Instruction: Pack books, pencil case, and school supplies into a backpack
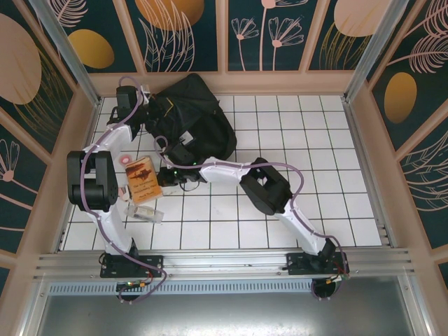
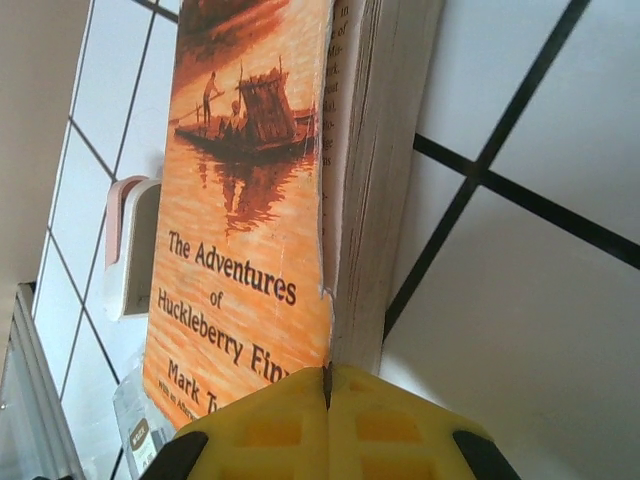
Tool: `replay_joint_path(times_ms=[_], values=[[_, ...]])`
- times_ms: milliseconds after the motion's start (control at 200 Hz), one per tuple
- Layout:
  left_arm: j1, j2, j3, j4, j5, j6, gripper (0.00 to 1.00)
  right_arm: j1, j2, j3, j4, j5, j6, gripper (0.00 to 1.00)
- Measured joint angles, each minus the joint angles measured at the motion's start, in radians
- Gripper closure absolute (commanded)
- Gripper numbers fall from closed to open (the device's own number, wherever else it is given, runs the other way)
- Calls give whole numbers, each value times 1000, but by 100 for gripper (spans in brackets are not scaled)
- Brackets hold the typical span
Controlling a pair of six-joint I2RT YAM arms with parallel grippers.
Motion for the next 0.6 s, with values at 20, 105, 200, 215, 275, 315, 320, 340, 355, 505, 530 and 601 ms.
replay_joint_path(times_ms=[20, 105, 200, 215, 275, 315, 320, 340, 355, 505, 530, 601], values=[[0, 0, 0, 0, 0, 0, 100, 0, -8, -9, -1, 11, -1, 100], [0, 0, 0, -1, -1, 1, 100, 0, -48, -53, -11, 68, -10, 100], [0, 0, 0, -2, -4, 2, 100, -3, -97, -106, -16, 114, -26, 100], [0, 0, 0, -2, -4, 2, 100, -3, -100, -109, -16, 116, -27, 100], [0, 0, 0, -4, -4, 4, 100, -3, -121, -119, -15, 138, -37, 100], [0, 0, 0, -5, -5, 6, 100, -3, -133, -126, -14, 148, -43, 100], [0, 0, 0, -6, -5, 8, 100, -3, -133, -126, -14, 148, -43, 100], [0, 0, 0, -8, -6, 9, 100, -3, -142, -132, -15, 152, -45, 100], [0, 0, 0, -8, -8, 11, 100, -3, -146, -135, -14, 152, -49, 100], [0, 0, 8, -37, -19, 37, 100, 0, -158, -121, -19, 114, -87, 100], [0, 0, 14, -45, -23, 44, 100, 2, -158, -114, -26, 106, -95, 100], [0, 0, 42, -85, -43, 71, 100, 8, -150, -73, -37, 71, -108, 100]])
